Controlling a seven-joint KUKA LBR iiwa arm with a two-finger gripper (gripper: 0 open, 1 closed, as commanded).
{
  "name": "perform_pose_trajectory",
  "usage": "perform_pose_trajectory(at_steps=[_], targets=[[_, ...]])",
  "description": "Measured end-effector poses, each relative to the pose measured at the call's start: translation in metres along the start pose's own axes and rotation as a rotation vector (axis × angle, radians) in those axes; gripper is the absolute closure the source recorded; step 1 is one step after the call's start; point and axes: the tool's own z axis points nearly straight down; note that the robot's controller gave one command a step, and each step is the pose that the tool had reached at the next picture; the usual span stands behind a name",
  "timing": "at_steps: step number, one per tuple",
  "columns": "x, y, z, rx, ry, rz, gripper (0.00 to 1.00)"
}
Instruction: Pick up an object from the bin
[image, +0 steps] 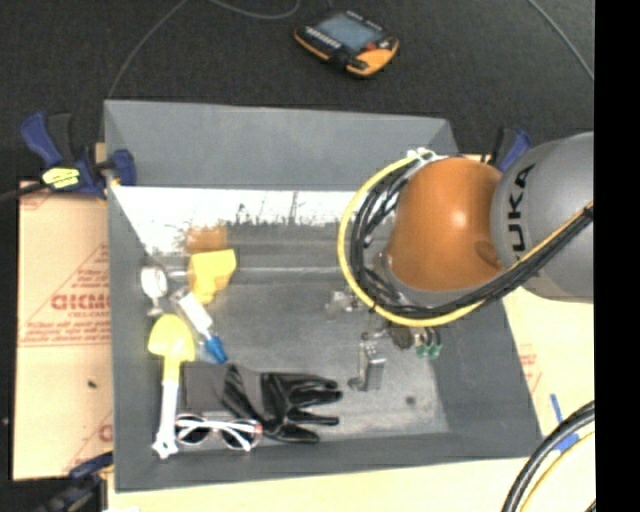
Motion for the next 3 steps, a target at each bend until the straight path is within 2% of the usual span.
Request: perform_pose_trajectory(at_steps=[1, 2, 3], targets=[[-0.003, -0.01, -0.001, 0.001, -0.001, -0.036, 0.0], [0.014, -0.079, -0.026, 0.006, -0.007, -0.059, 0.0], [0.006, 0.002, 0.025, 0.001, -0.006, 0.045, 0.0]])
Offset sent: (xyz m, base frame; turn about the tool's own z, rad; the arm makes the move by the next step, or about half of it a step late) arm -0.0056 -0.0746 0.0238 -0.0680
